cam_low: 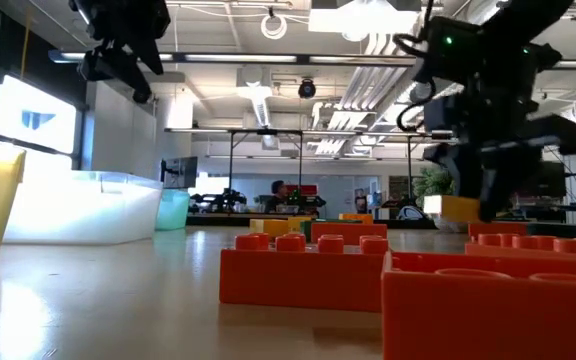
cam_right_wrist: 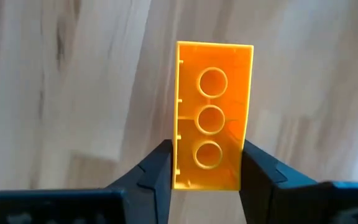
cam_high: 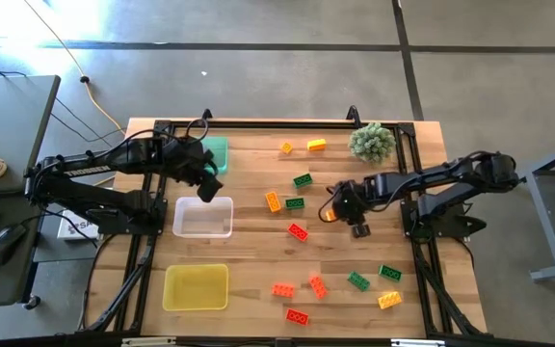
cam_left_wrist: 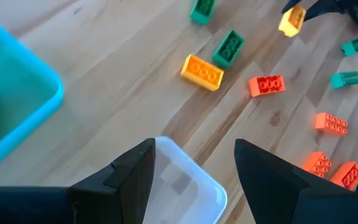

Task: Sort & place blocks by color
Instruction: Put the yellow game piece into the yellow bin

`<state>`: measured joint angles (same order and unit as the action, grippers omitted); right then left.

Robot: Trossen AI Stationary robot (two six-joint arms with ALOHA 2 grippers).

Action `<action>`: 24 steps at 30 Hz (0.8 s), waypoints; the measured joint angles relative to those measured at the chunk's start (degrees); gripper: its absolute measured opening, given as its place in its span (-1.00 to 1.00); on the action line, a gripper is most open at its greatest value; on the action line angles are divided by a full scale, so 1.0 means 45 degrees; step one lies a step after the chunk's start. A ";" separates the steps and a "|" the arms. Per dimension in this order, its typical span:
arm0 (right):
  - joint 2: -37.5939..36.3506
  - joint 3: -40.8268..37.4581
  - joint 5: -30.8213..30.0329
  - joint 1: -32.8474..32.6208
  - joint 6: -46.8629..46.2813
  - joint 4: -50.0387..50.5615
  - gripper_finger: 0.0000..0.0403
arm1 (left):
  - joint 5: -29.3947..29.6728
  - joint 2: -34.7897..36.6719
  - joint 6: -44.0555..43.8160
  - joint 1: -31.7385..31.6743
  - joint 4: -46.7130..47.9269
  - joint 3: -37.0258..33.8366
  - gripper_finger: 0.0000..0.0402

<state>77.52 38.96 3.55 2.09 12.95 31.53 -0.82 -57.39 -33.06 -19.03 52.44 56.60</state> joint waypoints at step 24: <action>-0.0024 0.4877 -0.2287 0.0005 -0.5784 -0.3580 -0.41 | -0.0107 -0.1167 -0.2624 0.0000 -0.6142 0.0000 0.04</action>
<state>77.41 60.91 -6.74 2.11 -13.07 15.41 -1.30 -62.64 -44.87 -19.03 24.80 56.60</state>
